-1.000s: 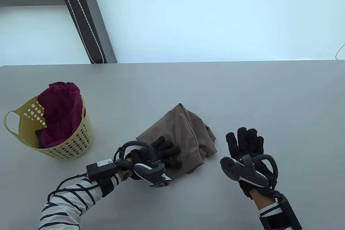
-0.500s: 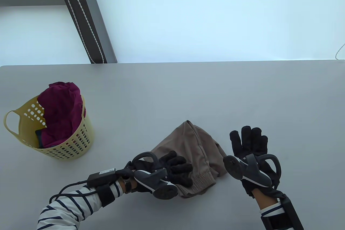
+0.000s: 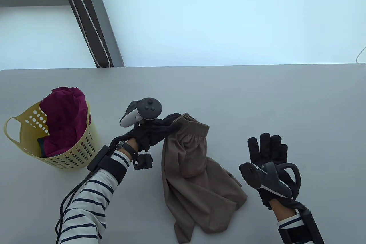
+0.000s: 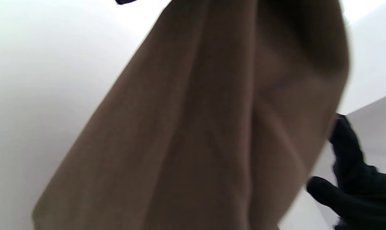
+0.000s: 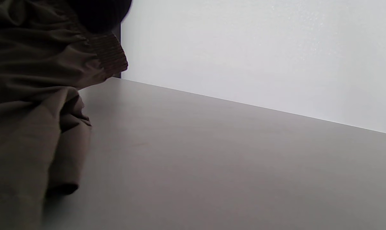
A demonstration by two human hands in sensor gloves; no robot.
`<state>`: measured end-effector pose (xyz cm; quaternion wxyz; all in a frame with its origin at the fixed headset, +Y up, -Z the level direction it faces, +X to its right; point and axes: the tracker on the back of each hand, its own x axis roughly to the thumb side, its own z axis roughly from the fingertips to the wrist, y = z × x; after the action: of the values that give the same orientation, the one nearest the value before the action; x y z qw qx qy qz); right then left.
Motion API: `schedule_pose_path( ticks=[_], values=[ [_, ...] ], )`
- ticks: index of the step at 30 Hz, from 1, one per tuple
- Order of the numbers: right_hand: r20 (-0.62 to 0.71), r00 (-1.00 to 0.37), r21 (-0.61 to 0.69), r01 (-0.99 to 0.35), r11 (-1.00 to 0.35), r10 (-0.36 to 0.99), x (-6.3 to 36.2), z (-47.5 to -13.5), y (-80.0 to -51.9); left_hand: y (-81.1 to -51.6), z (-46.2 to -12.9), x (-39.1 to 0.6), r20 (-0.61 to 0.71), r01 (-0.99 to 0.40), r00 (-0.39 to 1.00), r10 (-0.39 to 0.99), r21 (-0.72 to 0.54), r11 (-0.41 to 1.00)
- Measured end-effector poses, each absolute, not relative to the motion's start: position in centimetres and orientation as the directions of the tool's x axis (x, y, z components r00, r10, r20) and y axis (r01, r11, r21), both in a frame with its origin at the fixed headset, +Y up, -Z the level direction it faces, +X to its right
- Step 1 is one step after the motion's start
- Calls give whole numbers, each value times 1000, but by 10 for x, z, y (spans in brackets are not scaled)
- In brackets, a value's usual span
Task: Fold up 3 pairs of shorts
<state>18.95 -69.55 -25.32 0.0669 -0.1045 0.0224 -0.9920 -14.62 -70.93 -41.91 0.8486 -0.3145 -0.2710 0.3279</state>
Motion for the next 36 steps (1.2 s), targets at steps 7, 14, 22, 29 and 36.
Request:
schedule_pose_path(
  ticks=[7,14,22,29,36],
  values=[
    [207,-969,-46,128,-991,-135,189,-253,-696,-738,-435,-168,44,-427,848,528,-533,730],
    [212,-968,-24,133,-991,-135,188,-254,-699,-708,-451,-163,-121,-273,960,253,-200,941],
    [207,-967,10,152,-988,-147,188,-255,-703,-734,-466,-120,-83,41,991,-100,-532,846],
    [189,-972,33,144,-989,-136,189,-256,-704,-741,-459,-84,20,298,941,-339,-525,797],
    [79,-995,-17,62,-998,-64,198,-260,-695,-655,-441,-55,129,368,925,-356,-81,926]
  ],
)
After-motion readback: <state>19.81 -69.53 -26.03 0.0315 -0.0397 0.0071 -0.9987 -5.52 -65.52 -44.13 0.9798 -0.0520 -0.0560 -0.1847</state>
